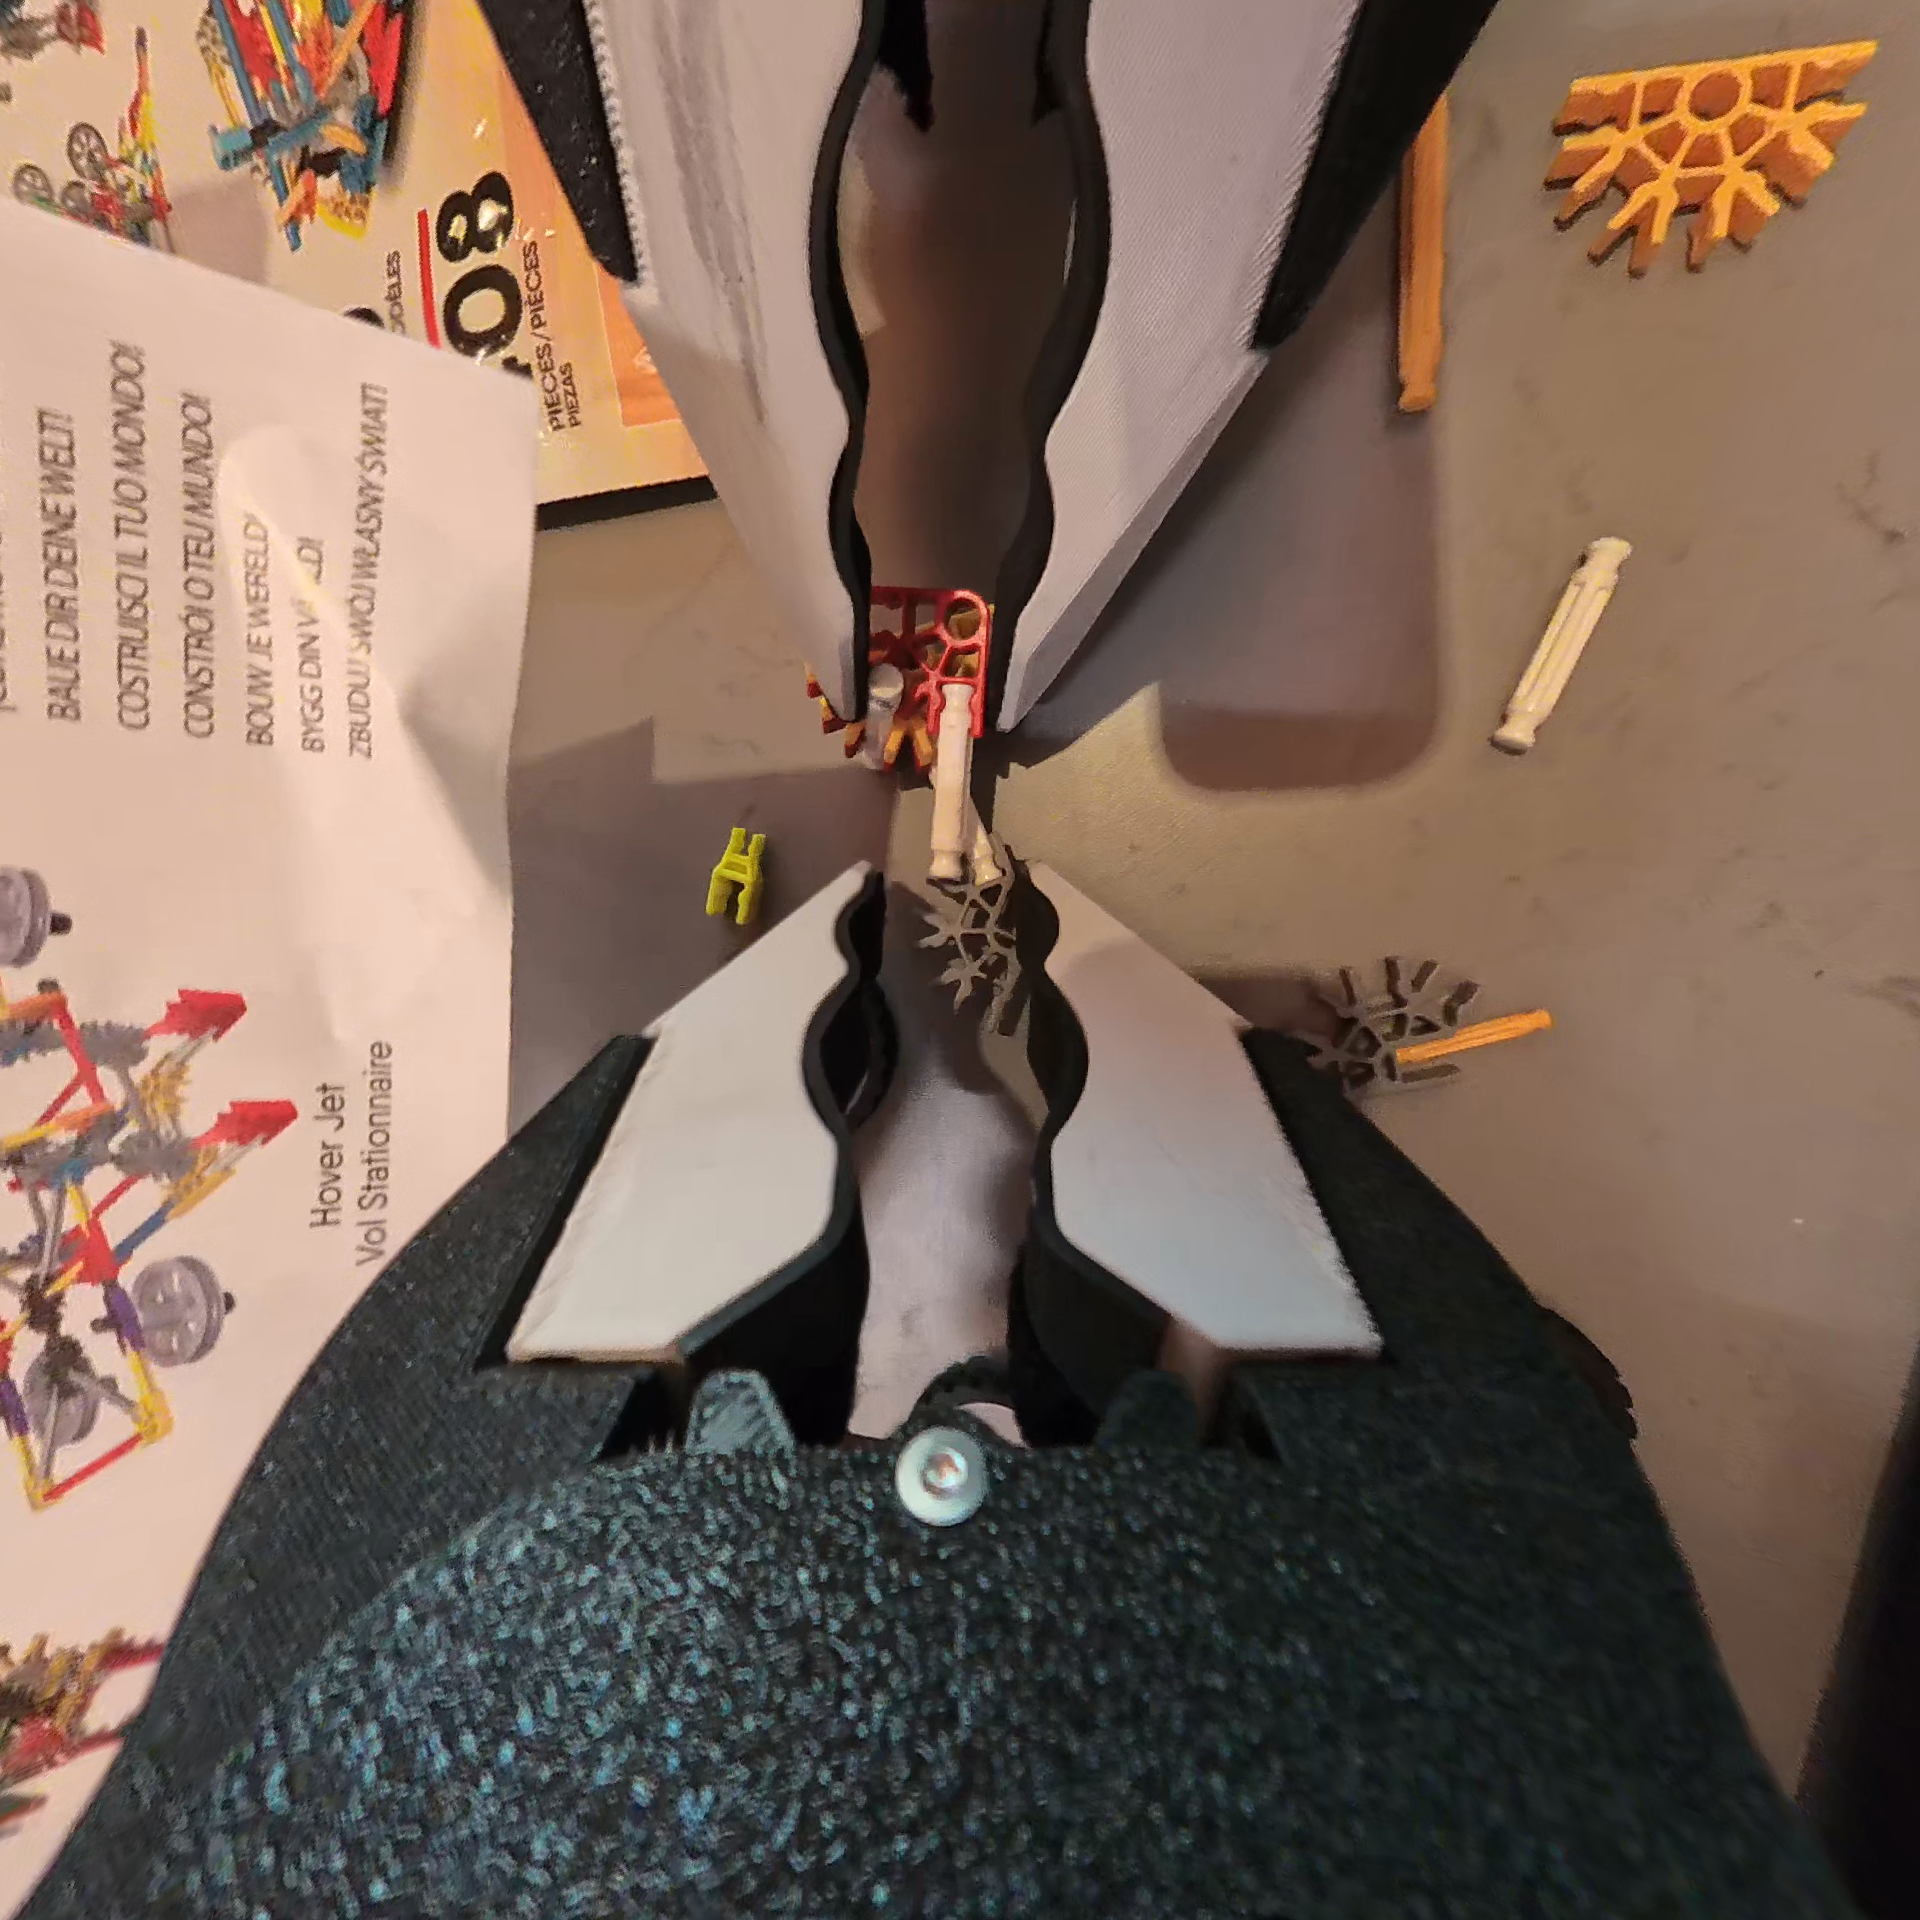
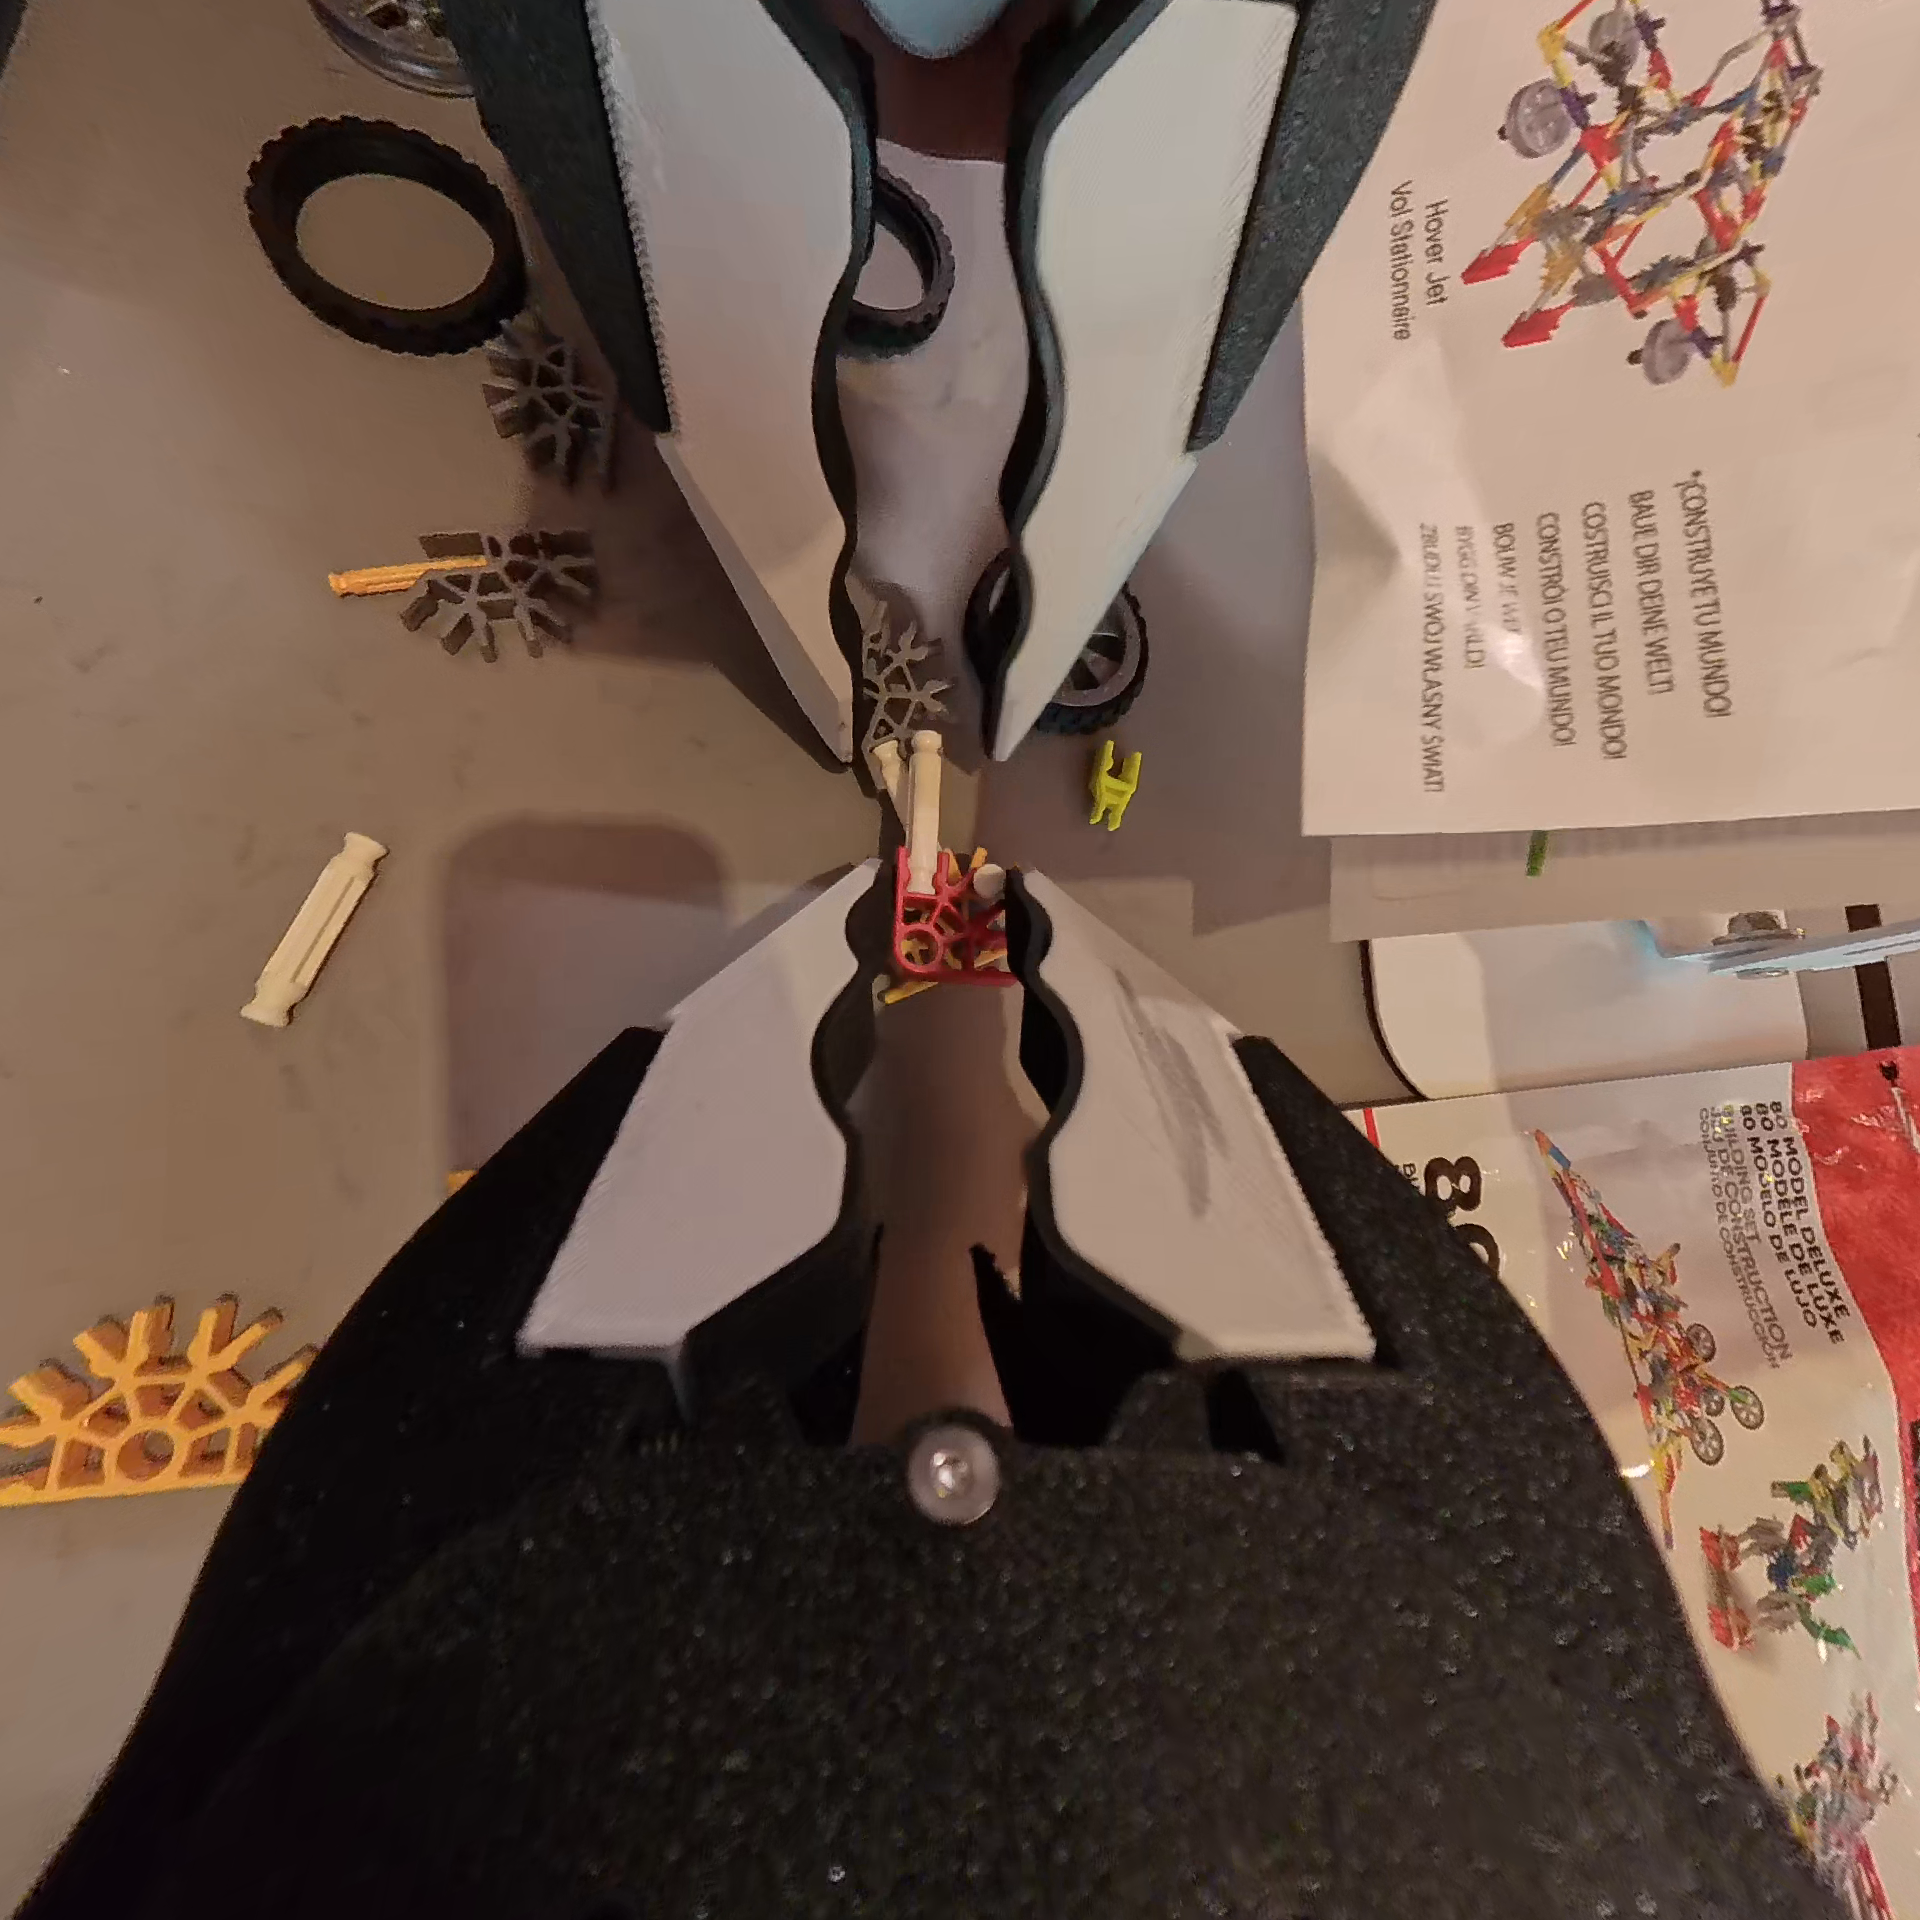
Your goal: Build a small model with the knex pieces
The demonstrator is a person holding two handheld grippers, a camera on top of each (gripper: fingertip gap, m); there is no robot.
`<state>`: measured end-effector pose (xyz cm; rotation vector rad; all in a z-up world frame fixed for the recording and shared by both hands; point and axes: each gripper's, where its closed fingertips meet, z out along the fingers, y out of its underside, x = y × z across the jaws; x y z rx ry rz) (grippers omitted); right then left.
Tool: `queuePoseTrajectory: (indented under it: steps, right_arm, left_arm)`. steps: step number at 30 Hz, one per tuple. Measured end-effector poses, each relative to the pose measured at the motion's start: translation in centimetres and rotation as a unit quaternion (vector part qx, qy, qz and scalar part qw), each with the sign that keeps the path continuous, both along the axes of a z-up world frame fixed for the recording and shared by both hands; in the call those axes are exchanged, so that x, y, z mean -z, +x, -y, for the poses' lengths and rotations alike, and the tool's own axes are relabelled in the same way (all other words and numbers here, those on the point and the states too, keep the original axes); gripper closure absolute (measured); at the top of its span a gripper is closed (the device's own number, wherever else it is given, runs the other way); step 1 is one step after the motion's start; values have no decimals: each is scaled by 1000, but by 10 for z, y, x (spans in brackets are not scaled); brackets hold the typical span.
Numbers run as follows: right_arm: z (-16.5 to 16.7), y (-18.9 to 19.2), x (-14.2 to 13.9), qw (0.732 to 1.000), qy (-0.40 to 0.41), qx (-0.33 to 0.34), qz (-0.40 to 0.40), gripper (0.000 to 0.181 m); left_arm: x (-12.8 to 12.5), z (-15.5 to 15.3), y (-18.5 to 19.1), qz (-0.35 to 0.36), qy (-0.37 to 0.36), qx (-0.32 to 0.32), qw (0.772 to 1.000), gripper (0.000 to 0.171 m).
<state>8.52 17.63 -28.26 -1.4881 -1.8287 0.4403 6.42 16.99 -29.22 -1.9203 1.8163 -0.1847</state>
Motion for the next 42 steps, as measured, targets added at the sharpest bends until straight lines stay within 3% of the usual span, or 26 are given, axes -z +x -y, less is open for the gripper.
queuePoseTrajectory:
  steps: [4,10,17,22,29,42]
  right_arm:
    - [-5,-1,0,1000,6,13,-2,161]
    - [-8,-2,1,1000,6,23,-5,161]
    - [-10,-1,1,1000,1,29,-5,161]
    - [-10,-2,2,999,-2,33,-4,161]
    - [-12,-2,4,999,-4,40,-4,161]
    - [-13,1,6,999,7,37,0,160]
  left_arm:
    - [5,-1,4,-4,7,10,1000,154]
    - [5,-3,6,3,10,15,1000,146]
    - [2,-5,-5,-10,12,-5,1000,123]
    - [-12,-8,0,13,34,-5,999,146]
    - [-7,-15,9,14,57,7,998,165]
    - [-9,-18,12,5,102,36,994,167]
